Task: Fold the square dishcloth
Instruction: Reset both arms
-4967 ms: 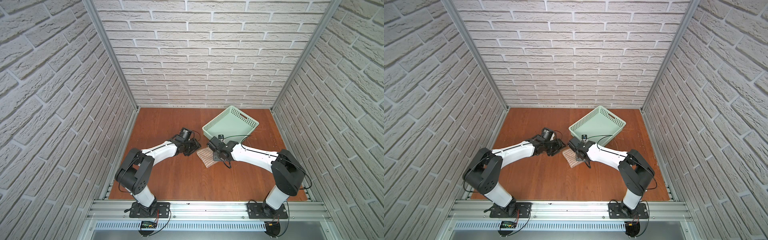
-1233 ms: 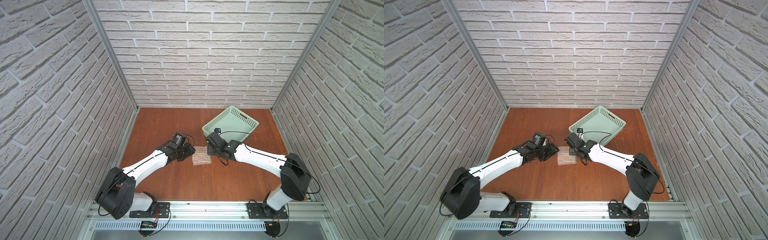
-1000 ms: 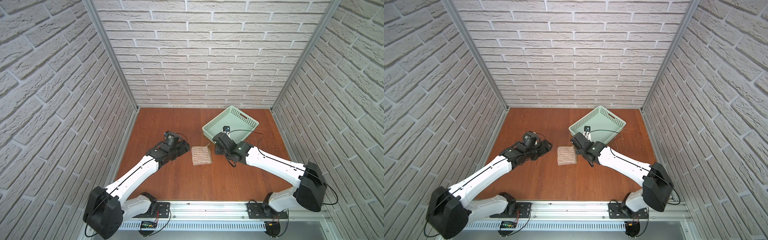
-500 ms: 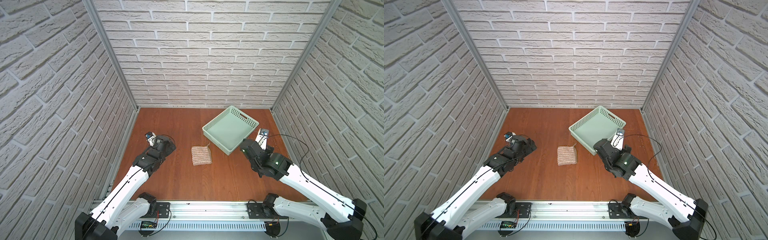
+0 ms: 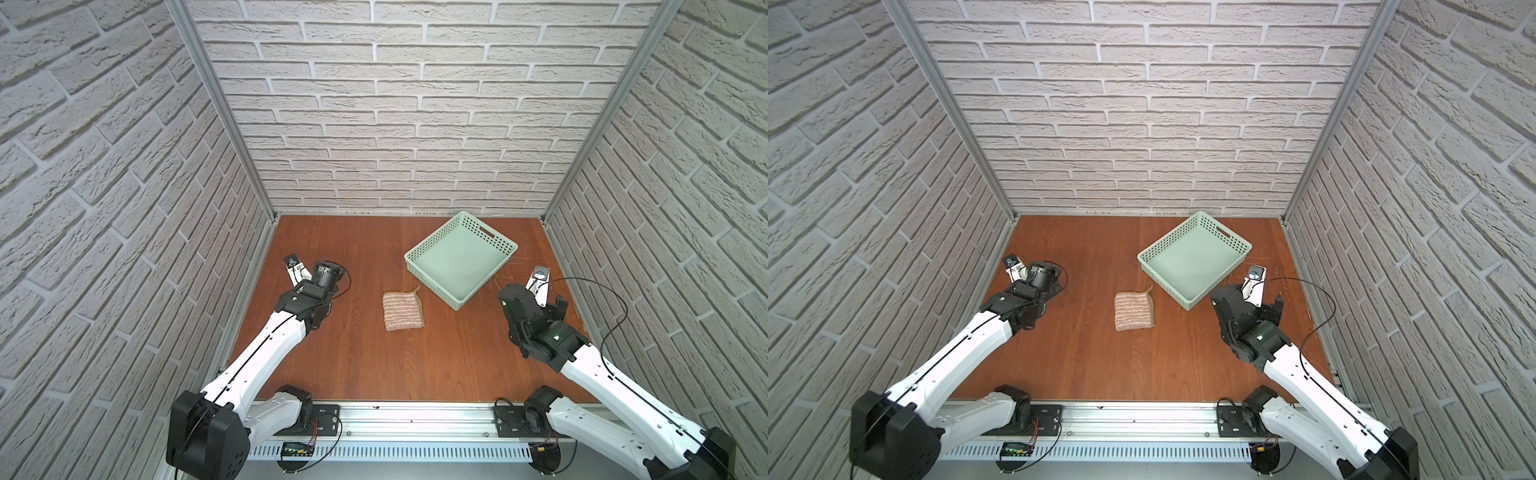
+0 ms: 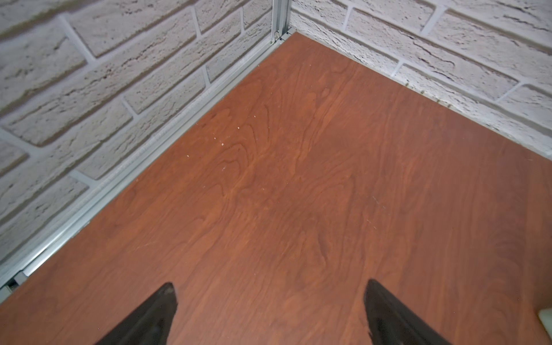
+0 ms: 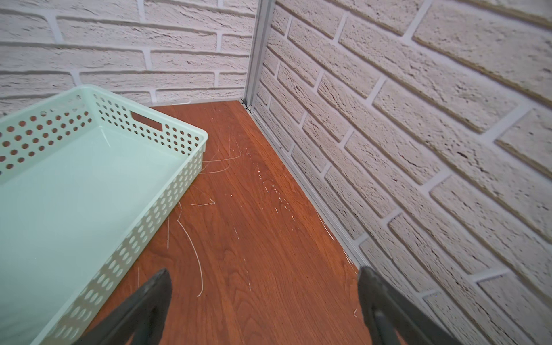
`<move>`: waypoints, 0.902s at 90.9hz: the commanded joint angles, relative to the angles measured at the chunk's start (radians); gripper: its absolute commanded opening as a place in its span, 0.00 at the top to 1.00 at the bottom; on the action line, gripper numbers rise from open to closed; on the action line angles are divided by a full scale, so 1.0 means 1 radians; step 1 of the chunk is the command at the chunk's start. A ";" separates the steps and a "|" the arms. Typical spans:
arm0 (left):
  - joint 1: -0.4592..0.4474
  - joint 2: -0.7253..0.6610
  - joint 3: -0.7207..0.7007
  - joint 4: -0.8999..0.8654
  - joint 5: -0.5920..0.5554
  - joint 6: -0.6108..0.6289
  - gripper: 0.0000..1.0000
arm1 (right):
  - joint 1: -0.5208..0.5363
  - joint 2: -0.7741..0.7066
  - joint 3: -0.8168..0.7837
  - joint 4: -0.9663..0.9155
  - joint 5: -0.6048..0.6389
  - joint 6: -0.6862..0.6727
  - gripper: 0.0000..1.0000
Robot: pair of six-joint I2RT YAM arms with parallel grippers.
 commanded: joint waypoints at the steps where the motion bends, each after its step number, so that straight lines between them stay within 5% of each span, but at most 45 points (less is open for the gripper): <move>1: 0.045 0.057 0.035 0.104 0.010 0.126 0.02 | -0.079 0.022 -0.017 0.172 -0.104 -0.141 0.01; 36: 0.321 0.184 -0.017 0.501 0.632 0.324 0.02 | -0.381 0.118 -0.093 0.434 -0.444 -0.246 0.01; 56: 0.374 0.210 -0.042 0.602 0.725 0.409 0.02 | -0.518 0.193 -0.141 0.558 -0.629 -0.230 0.01; 82: 0.379 0.221 -0.077 0.648 0.675 0.469 0.02 | -0.569 0.336 -0.180 0.762 -0.749 -0.288 0.01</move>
